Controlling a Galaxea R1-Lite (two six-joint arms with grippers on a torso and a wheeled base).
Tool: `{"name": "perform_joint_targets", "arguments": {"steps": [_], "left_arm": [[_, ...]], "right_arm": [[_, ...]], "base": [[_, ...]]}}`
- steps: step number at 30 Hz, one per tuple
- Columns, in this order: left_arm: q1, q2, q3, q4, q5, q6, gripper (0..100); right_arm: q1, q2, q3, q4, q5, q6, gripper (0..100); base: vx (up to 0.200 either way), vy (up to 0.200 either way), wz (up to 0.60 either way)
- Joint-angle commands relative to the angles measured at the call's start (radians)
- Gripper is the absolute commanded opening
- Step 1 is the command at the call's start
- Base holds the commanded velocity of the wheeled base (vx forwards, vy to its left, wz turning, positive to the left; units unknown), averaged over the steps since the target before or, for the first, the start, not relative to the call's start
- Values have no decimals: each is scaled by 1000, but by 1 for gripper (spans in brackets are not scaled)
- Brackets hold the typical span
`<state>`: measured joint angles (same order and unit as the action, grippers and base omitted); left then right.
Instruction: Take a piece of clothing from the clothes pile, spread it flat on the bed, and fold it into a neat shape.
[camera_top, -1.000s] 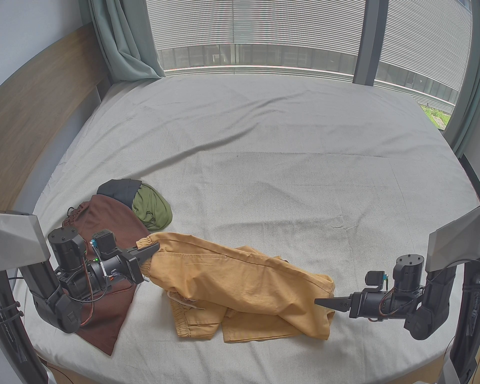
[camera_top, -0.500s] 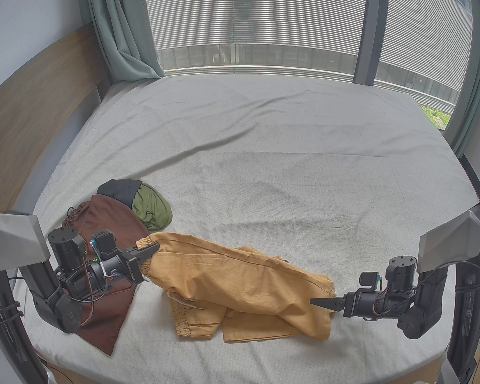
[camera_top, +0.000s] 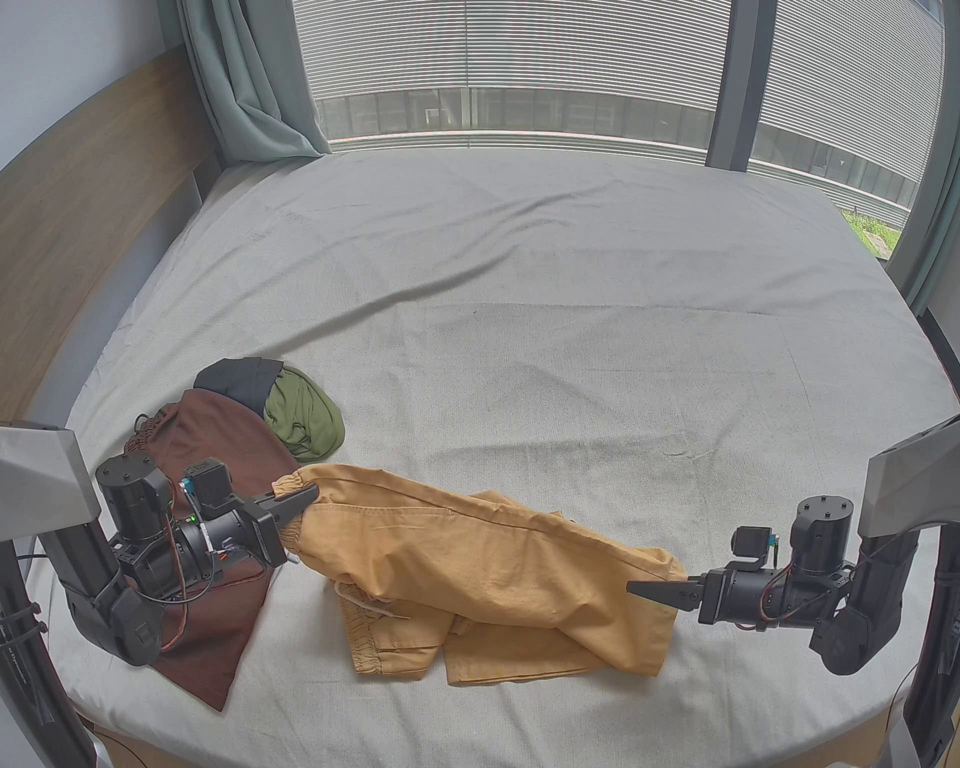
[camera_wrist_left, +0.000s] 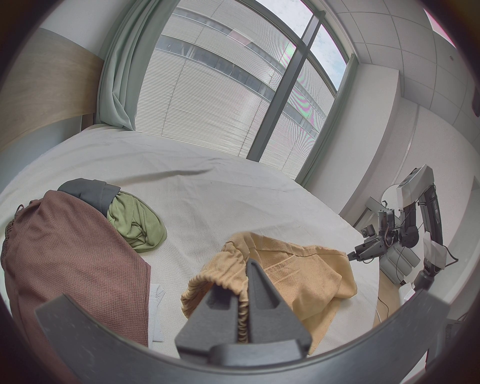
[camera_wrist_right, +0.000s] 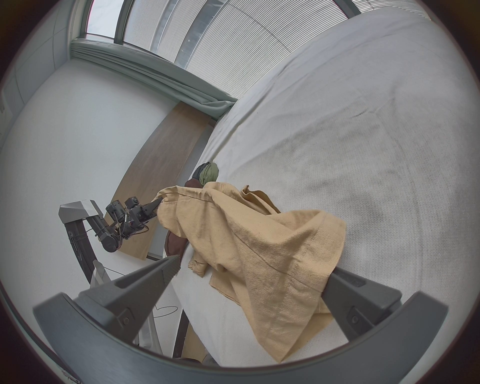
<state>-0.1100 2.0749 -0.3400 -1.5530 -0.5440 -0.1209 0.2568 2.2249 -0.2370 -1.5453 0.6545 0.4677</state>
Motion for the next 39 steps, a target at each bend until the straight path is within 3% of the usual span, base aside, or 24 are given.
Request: {"name": "perform_joint_targets", "arguments": {"steps": [1,7,32,33,39], "left_arm": [[1,2,-2,-1,-1,0,0],[1,2,-2,-1,-1,0,0],[1,10,-4,-1,1,0,0],[1,10,-4,-1,-1,0,0],[1,10,-4,-1,-1,0,0]], "right_arm": [[-5,-57,12,1,1,2,100],[9,-113,41,2,8,55,100],[62,-74,-30,-1,4,105,100],[62,-74,-30,-1,4,105,0],[58,-74,-31,-2,4,105,0]], "base": [[0,0,0],[0,0,0],[0,0,0],[0,0,0],[0,0,0]]}}
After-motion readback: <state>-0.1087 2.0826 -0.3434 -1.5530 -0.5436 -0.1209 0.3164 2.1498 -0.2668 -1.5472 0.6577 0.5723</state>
